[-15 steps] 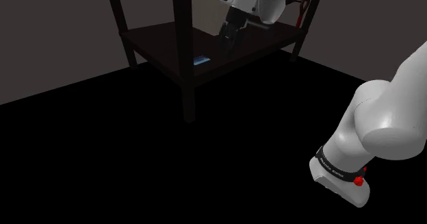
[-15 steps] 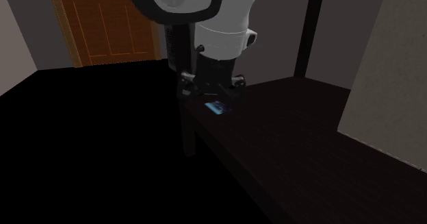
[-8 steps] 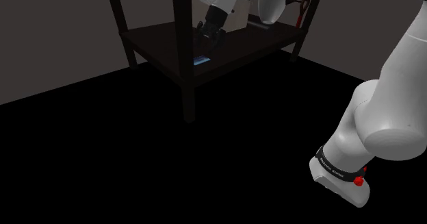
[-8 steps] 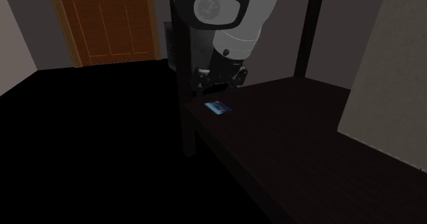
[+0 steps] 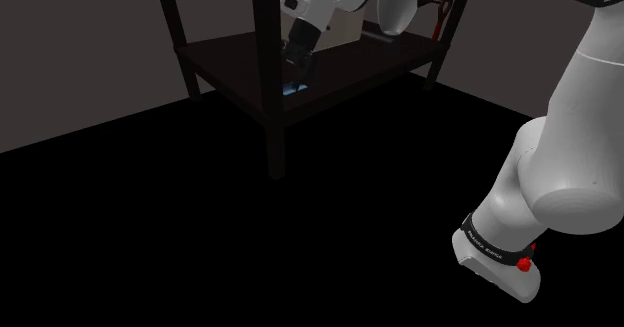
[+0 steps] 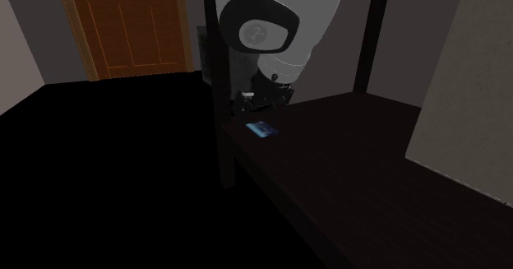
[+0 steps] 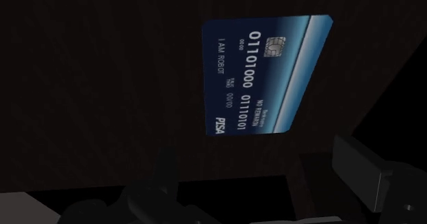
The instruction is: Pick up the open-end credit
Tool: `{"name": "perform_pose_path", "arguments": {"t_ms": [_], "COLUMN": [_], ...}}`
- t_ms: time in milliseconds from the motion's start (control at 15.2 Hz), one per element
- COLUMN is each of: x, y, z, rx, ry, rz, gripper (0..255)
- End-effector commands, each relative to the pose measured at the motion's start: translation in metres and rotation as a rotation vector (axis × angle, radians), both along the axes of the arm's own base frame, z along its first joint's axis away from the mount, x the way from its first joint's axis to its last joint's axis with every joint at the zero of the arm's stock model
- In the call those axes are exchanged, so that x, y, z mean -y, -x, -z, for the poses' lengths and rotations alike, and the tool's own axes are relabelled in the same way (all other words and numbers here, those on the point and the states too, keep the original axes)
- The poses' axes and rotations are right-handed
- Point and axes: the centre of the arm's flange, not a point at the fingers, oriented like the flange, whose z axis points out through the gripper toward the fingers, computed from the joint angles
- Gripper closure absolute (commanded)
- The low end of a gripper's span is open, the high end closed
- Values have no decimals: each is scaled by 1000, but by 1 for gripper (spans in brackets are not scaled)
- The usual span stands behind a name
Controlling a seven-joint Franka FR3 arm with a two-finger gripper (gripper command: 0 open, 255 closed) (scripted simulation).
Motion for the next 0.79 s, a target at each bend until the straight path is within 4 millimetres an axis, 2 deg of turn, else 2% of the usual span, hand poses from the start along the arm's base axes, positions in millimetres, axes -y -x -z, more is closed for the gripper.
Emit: {"name": "perform_pose_path", "arguments": {"t_ms": [0, 66, 132, 726], "x": [0, 0, 0, 0], "y": [0, 0, 1, 0], "z": [9, 9, 10, 9], "rx": [1, 1, 1, 1], "ry": [0, 0, 0, 0], "rz": [0, 0, 0, 0], "gripper": [0, 0, 255, 255]}}
